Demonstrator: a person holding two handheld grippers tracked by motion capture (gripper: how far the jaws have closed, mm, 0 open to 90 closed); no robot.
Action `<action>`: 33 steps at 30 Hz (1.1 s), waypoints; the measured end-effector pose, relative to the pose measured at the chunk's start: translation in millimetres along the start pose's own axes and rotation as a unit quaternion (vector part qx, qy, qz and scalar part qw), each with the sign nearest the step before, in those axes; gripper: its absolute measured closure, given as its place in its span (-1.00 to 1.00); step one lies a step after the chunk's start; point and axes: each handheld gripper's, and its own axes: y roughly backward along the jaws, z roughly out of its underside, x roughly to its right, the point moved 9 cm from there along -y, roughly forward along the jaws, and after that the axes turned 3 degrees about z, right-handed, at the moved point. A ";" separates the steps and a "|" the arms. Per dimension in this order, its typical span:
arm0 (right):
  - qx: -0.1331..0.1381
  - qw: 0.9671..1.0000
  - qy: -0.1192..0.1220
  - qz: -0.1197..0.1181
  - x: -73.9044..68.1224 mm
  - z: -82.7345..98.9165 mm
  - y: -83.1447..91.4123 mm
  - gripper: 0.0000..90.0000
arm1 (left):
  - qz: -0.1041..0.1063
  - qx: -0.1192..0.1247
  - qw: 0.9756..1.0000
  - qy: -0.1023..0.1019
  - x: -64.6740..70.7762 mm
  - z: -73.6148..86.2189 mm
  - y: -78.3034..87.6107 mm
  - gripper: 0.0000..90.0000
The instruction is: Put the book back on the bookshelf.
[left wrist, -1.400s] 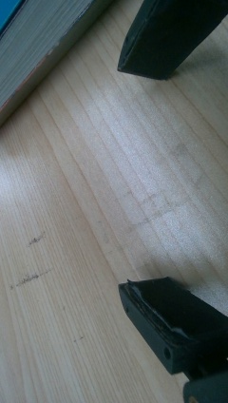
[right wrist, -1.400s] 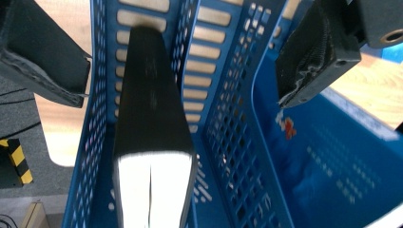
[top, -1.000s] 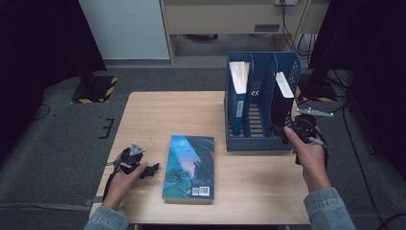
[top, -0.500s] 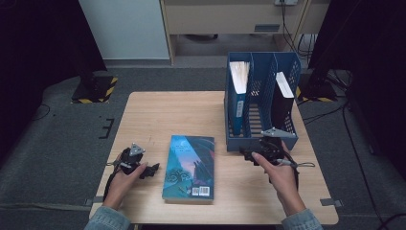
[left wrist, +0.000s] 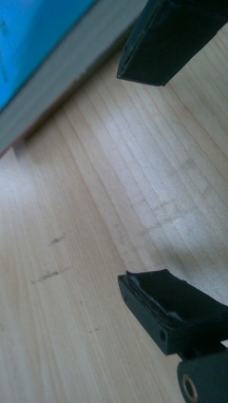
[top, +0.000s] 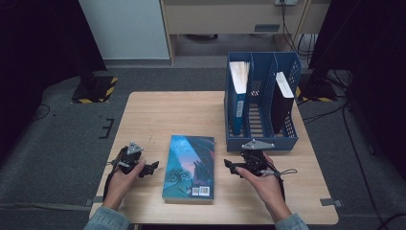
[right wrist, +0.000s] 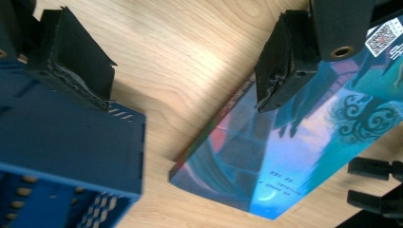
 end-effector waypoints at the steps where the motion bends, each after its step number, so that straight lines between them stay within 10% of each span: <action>1: 0.001 1.000 0.004 0.002 -1.6 0.7 -2.2 -0.53 | 0.001 0.004 1.000 -0.002 2.0 -2.6 1.0 -0.90; 14: 0.017 0.999 0.032 -0.023 -30.0 3.7 -9.9 -0.64 | 0.014 0.031 0.999 -0.023 32.3 -22.4 12.8 -0.89; 22: 0.014 0.998 0.034 -0.044 -36.7 11.7 -10.5 -0.58 | 0.049 0.028 0.997 -0.059 84.6 -31.9 -1.3 -0.82; 33: -0.027 0.995 0.065 -0.074 -72.9 30.1 -39.2 -0.55 | 0.048 0.012 0.997 -0.066 87.7 -25.1 -11.1 -0.75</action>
